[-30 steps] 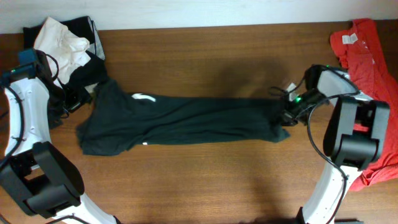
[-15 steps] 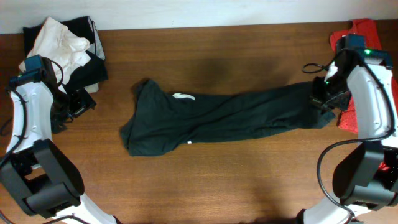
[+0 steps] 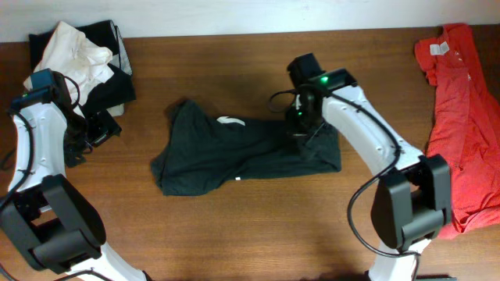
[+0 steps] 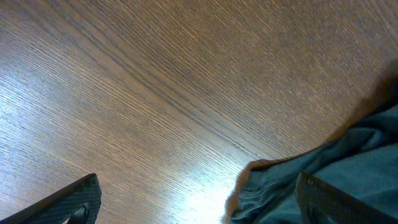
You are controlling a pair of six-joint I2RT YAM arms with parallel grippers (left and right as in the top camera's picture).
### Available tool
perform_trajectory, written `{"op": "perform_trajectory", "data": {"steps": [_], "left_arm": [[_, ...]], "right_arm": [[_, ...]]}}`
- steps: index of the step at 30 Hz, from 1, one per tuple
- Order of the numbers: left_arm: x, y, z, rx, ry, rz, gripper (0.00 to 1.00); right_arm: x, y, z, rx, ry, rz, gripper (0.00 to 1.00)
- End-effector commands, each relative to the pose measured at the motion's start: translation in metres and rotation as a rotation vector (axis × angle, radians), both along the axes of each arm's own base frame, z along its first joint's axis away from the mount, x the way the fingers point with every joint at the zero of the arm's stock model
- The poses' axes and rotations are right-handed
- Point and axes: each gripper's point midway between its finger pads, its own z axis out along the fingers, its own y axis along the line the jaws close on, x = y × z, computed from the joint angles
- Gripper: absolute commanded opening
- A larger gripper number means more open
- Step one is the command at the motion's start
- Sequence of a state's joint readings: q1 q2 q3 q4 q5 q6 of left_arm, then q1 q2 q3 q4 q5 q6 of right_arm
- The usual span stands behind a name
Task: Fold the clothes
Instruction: 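Grasp the band's right end with the right gripper and lift it, then fold the right end leftward onto the middle with the right gripper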
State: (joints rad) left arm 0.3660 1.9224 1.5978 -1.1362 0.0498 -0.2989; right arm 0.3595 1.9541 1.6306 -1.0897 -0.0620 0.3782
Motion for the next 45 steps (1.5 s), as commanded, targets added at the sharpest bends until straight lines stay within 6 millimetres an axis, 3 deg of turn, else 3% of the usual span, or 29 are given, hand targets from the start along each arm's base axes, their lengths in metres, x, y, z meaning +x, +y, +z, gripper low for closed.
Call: {"op": "perform_trajectory", "data": {"steps": [1,6,11,21,23,25,26,28,31,32,34,35,37,39,41,45], "left_arm": [[-0.001,-0.002,-0.001,-0.013,0.002,-0.001,0.99],[-0.001,-0.002,-0.001,-0.013,0.002,-0.001,0.99],[-0.001,-0.002,-0.001,-0.012,0.002,-0.001,0.99],[-0.001,-0.002,-0.001,-0.013,0.002,-0.001,0.99],[-0.001,-0.002,-0.001,-0.013,0.002,-0.001,0.99],[-0.001,-0.002,-0.001,-0.013,0.002,-0.001,0.99],[-0.001,-0.002,-0.001,-0.013,0.002,-0.001,0.99],[-0.002,-0.003,-0.001,-0.014,0.006,-0.001,0.99],[-0.003,-0.003,-0.001,-0.016,0.009,-0.001,0.99],[-0.003,-0.003,-0.001,-0.016,0.009,-0.001,0.99],[-0.002,-0.005,-0.001,-0.029,0.003,-0.002,0.99],[-0.001,-0.008,-0.001,-0.044,-0.002,-0.004,0.99],[-0.001,-0.008,-0.001,-0.046,-0.003,-0.004,0.99],[-0.001,-0.008,-0.001,-0.046,-0.003,-0.004,0.99],[-0.001,-0.008,-0.001,-0.045,-0.003,-0.005,0.99],[-0.001,-0.008,-0.001,-0.045,-0.003,-0.005,0.99]], "right_arm": [[-0.004,0.012,-0.006,0.010,0.011,0.005,0.11],[-0.005,0.013,-0.019,0.004,0.046,0.000,0.10],[-0.003,0.020,-0.019,0.038,0.044,-0.014,0.11],[-0.020,0.089,-0.031,0.137,0.004,0.079,0.15],[-0.019,0.094,-0.030,0.143,-0.008,0.091,0.30],[-0.019,0.094,-0.030,0.144,-0.009,0.091,0.69],[-0.018,0.094,-0.029,0.146,-0.013,0.091,0.76],[-0.013,0.093,-0.022,0.148,-0.023,0.099,0.76],[0.008,0.056,0.020,0.092,-0.045,0.064,0.76],[0.012,0.047,0.025,0.087,-0.046,0.063,0.75],[0.014,0.029,0.022,0.077,-0.021,0.025,0.71],[0.010,0.028,0.017,0.076,0.000,0.022,0.62],[-0.002,0.041,0.002,0.121,0.042,0.047,0.47],[-0.017,0.066,-0.021,0.191,0.069,0.091,0.24],[-0.032,0.088,-0.037,0.253,0.091,0.123,0.19],[-0.062,0.107,-0.070,0.252,0.131,0.112,0.17]]}}
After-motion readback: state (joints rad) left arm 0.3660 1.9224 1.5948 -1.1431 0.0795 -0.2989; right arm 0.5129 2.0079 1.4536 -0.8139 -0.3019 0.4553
